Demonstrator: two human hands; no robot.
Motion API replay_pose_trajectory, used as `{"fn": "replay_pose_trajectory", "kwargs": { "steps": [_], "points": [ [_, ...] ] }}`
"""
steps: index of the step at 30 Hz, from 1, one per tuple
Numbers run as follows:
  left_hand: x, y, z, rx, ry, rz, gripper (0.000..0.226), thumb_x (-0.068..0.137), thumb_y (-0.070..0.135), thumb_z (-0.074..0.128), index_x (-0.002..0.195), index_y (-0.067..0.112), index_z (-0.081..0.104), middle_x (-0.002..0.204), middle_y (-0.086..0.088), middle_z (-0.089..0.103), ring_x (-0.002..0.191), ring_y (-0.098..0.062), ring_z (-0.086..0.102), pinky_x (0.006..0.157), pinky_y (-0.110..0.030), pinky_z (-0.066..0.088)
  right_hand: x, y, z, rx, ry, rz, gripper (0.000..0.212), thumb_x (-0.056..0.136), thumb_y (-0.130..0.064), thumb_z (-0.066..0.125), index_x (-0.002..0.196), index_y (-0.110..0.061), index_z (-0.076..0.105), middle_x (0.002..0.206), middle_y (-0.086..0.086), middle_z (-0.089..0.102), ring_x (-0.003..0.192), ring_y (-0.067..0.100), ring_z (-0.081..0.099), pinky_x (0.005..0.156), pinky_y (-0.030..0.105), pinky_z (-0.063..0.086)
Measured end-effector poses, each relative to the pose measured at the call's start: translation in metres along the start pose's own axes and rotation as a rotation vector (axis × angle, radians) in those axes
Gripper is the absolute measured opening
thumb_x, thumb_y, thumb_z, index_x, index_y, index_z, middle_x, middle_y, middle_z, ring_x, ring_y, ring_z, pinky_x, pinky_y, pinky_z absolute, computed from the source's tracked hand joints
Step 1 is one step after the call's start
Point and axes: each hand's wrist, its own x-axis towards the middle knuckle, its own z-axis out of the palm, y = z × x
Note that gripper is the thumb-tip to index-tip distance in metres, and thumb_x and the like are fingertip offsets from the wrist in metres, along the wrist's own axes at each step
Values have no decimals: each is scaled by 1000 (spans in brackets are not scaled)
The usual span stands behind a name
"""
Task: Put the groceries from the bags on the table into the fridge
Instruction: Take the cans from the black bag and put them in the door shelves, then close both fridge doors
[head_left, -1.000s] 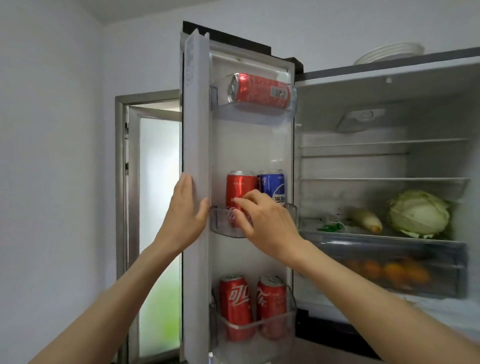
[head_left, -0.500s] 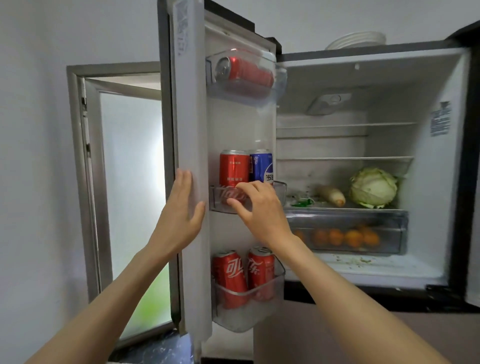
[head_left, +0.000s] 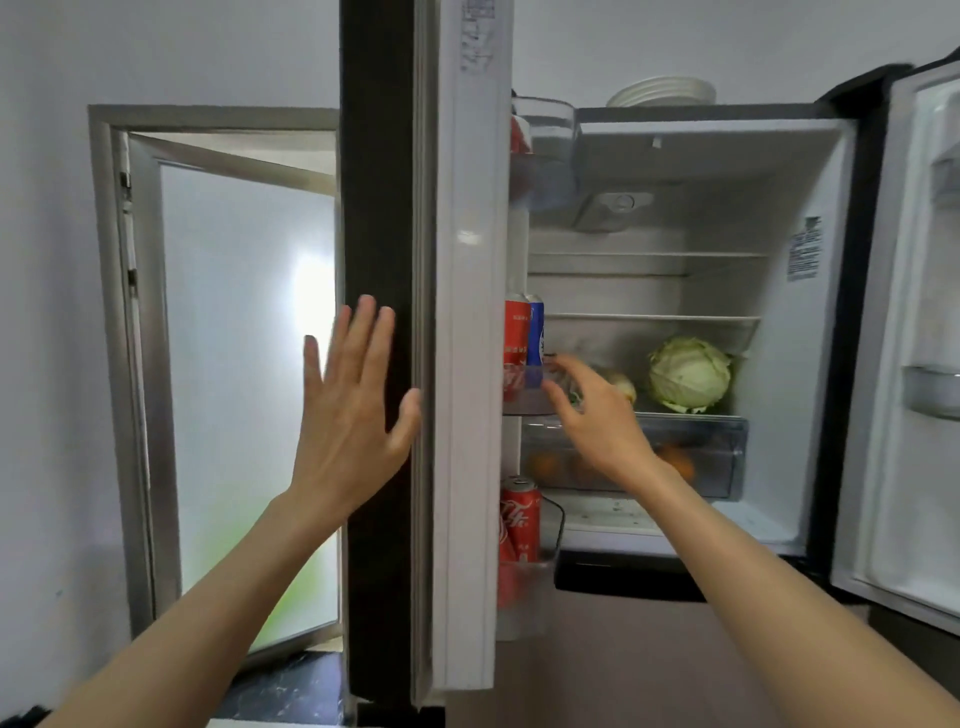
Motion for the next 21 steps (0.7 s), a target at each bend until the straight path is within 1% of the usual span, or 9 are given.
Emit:
{"fn": "replay_pose_trajectory", "kwargs": {
  "steps": [2,3,6,10,12,14,16,18,21],
  "points": [
    [3,11,3,-106,-2,-155,76,89,42,46,148,15,6,157,-5,0,144,-19,-3,117,-44,6,-1,11,-11,61,31,101,40,97,-25,44,136,-17,44,137,4,50,125,20,44,95,25,34],
    [4,17,6,-164,-34,-176,78,90,39,50,148,14,3,157,-5,-1,144,-18,-3,118,-43,10,-3,16,-14,96,56,140,42,98,-25,43,139,-17,42,140,4,47,129,21,42,100,26,33],
    [3,39,15,-324,-103,-119,81,89,34,53,148,17,0,157,-1,7,144,-14,9,117,-37,18,-10,30,-21,168,98,158,46,97,-28,43,142,-16,37,146,3,41,134,18,38,110,33,31],
    [5,66,33,-397,-113,-42,80,90,34,52,147,25,-3,157,6,6,143,-10,12,115,-33,19,-25,42,-27,172,106,93,53,96,-33,45,144,-20,28,150,0,33,137,14,31,111,43,33],
    [8,77,42,-402,-122,-5,77,91,37,50,147,28,-3,156,10,4,143,-7,9,115,-31,17,-32,45,-32,69,162,-47,54,96,-32,45,145,-19,28,150,0,33,137,10,29,113,38,31],
    [13,88,51,-427,-140,46,72,91,39,45,146,32,-2,155,16,1,142,-4,7,113,-27,14,-38,49,-36,-126,192,-257,53,94,-34,43,143,-17,31,149,3,34,137,9,29,112,29,28],
    [19,96,59,-475,-167,94,68,94,33,45,146,33,2,154,17,2,142,-1,6,113,-26,13,-43,50,-32,-230,143,-385,53,93,-37,43,142,-17,34,149,5,34,138,13,30,111,30,31],
    [26,105,70,-520,-211,111,63,96,26,44,146,34,6,154,19,4,141,2,6,114,-26,13,-47,56,-25,-277,78,-376,57,92,-43,42,144,-20,31,152,5,28,140,16,26,111,34,32],
    [37,120,86,-535,-292,129,59,97,23,40,147,34,10,151,22,5,141,2,5,114,-25,13,-46,76,-22,-339,54,-278,68,89,-53,38,147,-22,20,157,2,12,144,15,10,113,34,25]
  ]
}}
